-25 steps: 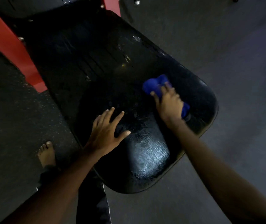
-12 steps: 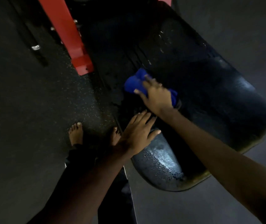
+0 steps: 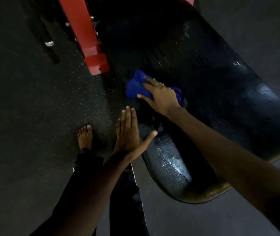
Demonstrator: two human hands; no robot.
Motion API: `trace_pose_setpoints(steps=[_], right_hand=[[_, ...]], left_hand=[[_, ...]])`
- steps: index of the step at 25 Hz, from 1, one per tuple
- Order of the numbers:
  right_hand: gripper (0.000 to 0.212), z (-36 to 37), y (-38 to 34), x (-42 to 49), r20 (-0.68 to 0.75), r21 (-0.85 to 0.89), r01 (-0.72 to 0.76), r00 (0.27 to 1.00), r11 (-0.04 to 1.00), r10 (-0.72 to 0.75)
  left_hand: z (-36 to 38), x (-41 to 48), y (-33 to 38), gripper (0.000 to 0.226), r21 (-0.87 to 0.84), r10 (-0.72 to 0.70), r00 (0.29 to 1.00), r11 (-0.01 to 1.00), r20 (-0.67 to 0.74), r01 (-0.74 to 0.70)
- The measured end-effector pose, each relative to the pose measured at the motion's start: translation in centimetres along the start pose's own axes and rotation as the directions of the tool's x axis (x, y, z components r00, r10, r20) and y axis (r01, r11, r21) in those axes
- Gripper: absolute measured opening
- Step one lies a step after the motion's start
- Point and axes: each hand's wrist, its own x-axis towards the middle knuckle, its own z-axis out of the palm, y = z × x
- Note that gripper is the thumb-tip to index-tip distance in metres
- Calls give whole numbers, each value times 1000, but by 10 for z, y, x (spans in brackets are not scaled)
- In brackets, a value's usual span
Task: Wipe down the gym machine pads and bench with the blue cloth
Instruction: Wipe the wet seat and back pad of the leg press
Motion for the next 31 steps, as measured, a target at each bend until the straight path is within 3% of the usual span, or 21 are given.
trace_pose_setpoints(steps=[3, 6, 9, 12, 14, 16, 18, 20, 22, 25, 26, 28, 31], right_hand=[[52, 1, -3, -76, 28, 45, 53, 998, 998, -55], [50, 1, -18, -135, 57, 59, -27, 998, 998, 24], [57, 7, -31, -192, 100, -12, 132, 986, 991, -130], [65, 9, -12, -193, 122, -111, 199, 975, 974, -185], [58, 4, 12, -152, 32, -81, 2, 999, 997, 0], [53, -8, 38, -111, -49, -18, -250, 967, 968, 249], [53, -10, 38, -104, -82, 14, -363, 928, 932, 363], [52, -3, 11, -137, -75, 1, -275, 959, 961, 275], [55, 0, -16, -198, 11, -8, -93, 996, 996, 93], [64, -10, 5, -252, 84, -71, 107, 991, 992, -101], [64, -16, 25, -244, 71, -77, 69, 995, 995, -63], [57, -23, 63, -203, -55, -60, -178, 983, 982, 174], [54, -29, 92, -125, -167, 21, -500, 852, 866, 496]], left_hand=[[-17, 15, -18, 79, -172, -61, 998, 983, 30, 65], [-36, 24, -29, 66, -146, -15, 999, 989, 32, 20], [-45, 46, -19, 64, 51, 156, 985, 986, 69, -159], [-38, 66, -5, 68, 230, 279, 930, 915, 239, -333], [-36, 74, -10, 67, 239, 305, 915, 898, 264, -368], [-37, 77, -19, 66, 242, 346, 908, 884, 236, -400], [-38, 78, -21, 67, 264, 358, 902, 870, 240, -416], [-38, 78, -20, 68, 275, 344, 904, 871, 253, -408], [-39, 78, -18, 68, 276, 324, 902, 873, 284, -401], [-42, 78, -16, 67, 264, 309, 899, 881, 310, -394], [-43, 78, -16, 67, 255, 313, 899, 883, 306, -394], [-43, 77, -14, 68, 221, 314, 900, 895, 302, -386], [-41, 73, -10, 75, 198, 284, 914, 916, 291, -348]])
